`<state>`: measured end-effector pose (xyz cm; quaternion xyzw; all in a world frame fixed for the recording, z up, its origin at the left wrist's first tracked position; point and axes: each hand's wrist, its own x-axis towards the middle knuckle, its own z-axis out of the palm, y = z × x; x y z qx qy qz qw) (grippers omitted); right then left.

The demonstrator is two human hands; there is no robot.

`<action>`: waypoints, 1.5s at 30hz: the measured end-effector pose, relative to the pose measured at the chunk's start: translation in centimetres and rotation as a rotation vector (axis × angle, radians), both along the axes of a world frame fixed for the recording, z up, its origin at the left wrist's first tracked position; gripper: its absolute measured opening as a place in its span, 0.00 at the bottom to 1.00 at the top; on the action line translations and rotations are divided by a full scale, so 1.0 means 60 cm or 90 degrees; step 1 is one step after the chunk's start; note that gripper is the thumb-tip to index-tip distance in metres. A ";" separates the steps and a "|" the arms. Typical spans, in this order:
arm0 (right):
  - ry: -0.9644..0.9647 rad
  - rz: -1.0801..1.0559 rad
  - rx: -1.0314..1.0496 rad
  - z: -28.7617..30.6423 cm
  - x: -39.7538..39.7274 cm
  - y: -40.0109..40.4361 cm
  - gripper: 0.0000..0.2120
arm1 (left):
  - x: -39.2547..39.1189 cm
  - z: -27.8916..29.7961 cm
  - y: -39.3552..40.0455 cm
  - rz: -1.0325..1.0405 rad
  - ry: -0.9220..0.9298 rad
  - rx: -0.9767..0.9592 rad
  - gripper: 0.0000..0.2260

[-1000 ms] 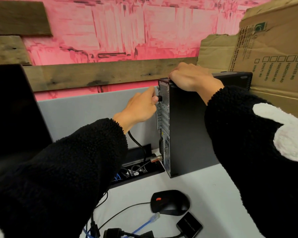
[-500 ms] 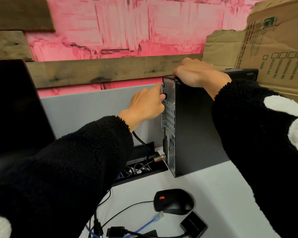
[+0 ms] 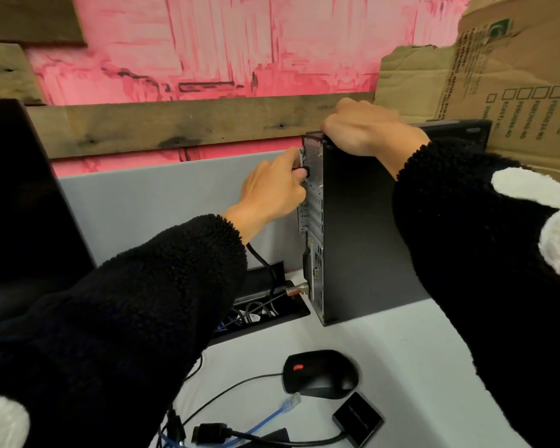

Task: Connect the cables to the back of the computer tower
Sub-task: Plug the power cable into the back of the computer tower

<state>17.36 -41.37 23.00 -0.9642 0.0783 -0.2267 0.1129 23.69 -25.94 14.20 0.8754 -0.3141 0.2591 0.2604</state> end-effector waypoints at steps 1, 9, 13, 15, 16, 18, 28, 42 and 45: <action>-0.002 0.001 0.000 0.000 0.000 0.000 0.13 | -0.002 -0.001 -0.002 0.006 0.003 -0.003 0.06; -0.017 0.008 0.000 -0.002 0.002 0.001 0.12 | 0.004 -0.001 -0.001 0.020 0.004 0.022 0.04; -0.014 -0.003 0.009 -0.002 0.000 0.008 0.13 | 0.003 0.000 -0.001 0.005 0.027 0.016 0.03; -0.017 -0.005 0.005 -0.003 0.000 0.010 0.14 | 0.003 0.001 0.000 0.006 0.032 0.017 0.04; -0.019 -0.006 0.002 -0.003 -0.001 0.010 0.14 | 0.002 0.002 0.000 0.007 0.032 0.022 0.04; -0.023 -0.010 -0.009 -0.003 -0.002 0.009 0.15 | 0.000 0.003 0.001 0.002 0.029 0.026 0.03; -0.027 -0.012 -0.026 -0.003 0.004 0.001 0.14 | 0.002 0.003 0.012 -0.026 0.026 0.035 0.04; -0.358 0.012 -0.016 -0.030 -0.020 0.023 0.17 | -0.032 0.029 0.107 0.024 0.094 0.142 0.25; -0.496 0.100 0.064 -0.061 -0.050 0.072 0.14 | -0.065 0.021 0.130 0.032 0.099 0.131 0.23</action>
